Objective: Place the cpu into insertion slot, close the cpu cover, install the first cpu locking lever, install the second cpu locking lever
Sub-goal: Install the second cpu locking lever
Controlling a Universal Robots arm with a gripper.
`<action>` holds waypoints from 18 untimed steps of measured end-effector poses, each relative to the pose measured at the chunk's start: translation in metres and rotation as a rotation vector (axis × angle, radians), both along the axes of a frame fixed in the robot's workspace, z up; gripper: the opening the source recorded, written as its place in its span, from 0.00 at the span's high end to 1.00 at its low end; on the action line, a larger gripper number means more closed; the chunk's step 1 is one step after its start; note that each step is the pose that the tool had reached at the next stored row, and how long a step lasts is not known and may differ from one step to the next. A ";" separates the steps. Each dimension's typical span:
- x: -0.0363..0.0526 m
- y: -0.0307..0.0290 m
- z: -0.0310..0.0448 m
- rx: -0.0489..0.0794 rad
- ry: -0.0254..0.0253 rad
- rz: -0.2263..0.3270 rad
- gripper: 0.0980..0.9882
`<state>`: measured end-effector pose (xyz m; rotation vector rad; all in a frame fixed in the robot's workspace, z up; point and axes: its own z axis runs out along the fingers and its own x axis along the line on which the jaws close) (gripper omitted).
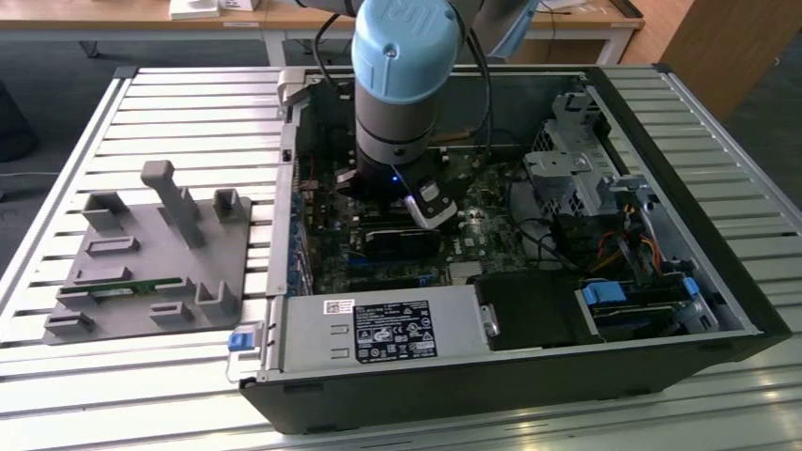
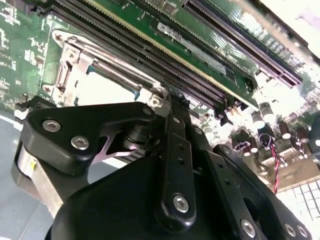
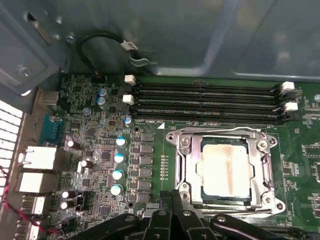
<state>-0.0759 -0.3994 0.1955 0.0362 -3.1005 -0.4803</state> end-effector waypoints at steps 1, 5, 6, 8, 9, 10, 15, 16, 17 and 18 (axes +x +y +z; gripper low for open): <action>0.0000 0.0000 0.0019 0.000 0.0001 0.000 0.98; 0.0000 0.0000 0.0088 0.000 -0.0001 0.000 0.98; 0.0000 0.0001 0.0104 0.000 -0.0003 0.000 0.98; 0.0000 0.0001 0.0141 0.000 -0.0008 0.000 0.98; 0.0000 0.0003 0.0159 0.000 -0.0012 0.000 0.98; -0.0001 0.0005 0.0179 0.000 -0.0015 0.000 0.98; 0.0000 0.0014 0.0289 0.000 -0.0031 0.000 0.98; 0.0000 0.0016 0.0301 0.000 -0.0033 0.000 0.98; 0.0000 0.0018 0.0304 0.000 -0.0034 0.000 0.98; 0.0000 0.0019 0.0304 0.000 -0.0034 0.000 0.98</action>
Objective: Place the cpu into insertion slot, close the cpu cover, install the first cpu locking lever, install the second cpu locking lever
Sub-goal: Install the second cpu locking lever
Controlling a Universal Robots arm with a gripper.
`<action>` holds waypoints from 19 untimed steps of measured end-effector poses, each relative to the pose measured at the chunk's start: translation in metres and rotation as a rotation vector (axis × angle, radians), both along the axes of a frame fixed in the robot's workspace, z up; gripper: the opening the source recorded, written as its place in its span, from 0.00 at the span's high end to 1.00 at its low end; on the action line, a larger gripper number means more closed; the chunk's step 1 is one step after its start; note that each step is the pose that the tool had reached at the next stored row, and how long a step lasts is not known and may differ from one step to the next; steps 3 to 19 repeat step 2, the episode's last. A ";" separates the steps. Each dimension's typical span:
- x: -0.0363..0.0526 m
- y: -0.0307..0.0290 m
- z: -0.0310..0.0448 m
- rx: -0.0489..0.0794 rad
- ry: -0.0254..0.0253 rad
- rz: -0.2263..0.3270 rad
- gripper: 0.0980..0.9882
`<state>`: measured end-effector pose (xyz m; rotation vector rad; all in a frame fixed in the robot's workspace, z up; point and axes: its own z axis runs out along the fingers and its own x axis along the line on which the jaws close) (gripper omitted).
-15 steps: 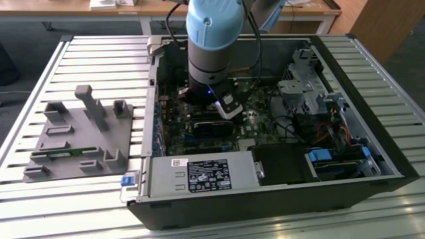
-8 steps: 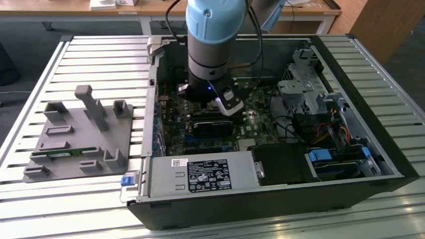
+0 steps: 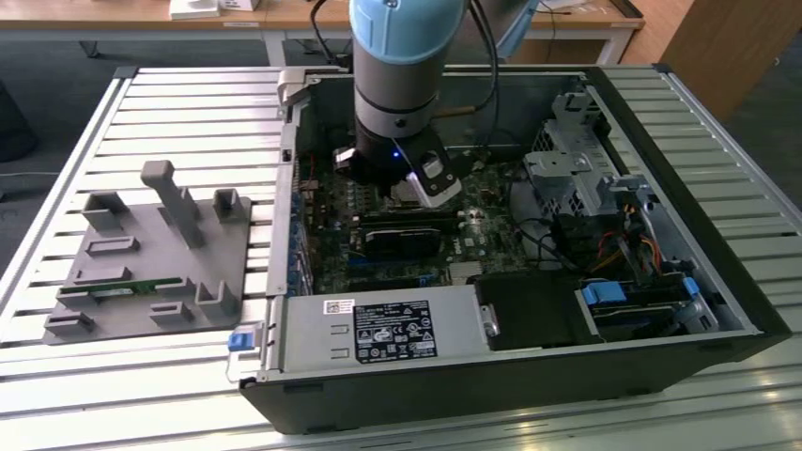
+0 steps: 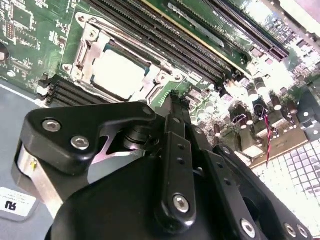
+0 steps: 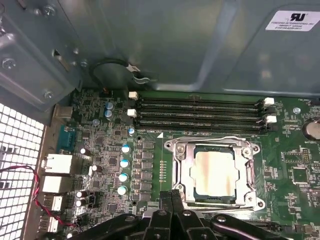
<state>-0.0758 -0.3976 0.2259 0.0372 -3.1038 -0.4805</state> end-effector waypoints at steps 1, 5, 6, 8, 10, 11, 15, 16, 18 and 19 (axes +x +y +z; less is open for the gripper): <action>0.0000 0.0000 0.0000 0.000 0.0000 0.000 0.98; 0.0000 0.0000 0.0000 0.000 0.0000 0.000 0.98; 0.0000 0.0000 0.0000 0.000 0.0000 0.000 0.98; 0.0000 0.0000 0.0000 0.000 0.0000 0.000 0.98; 0.0000 0.0000 0.0000 0.000 0.0000 0.000 0.98; 0.0000 0.0000 0.0000 0.000 0.0000 0.000 0.98; 0.0000 0.0000 0.0000 0.000 0.0000 0.000 0.98; 0.0000 0.0000 0.0000 0.000 0.0000 0.000 0.98; 0.0000 0.0000 0.0000 0.000 0.0000 0.000 0.98; 0.0000 0.0000 0.0000 0.000 0.0000 0.000 0.98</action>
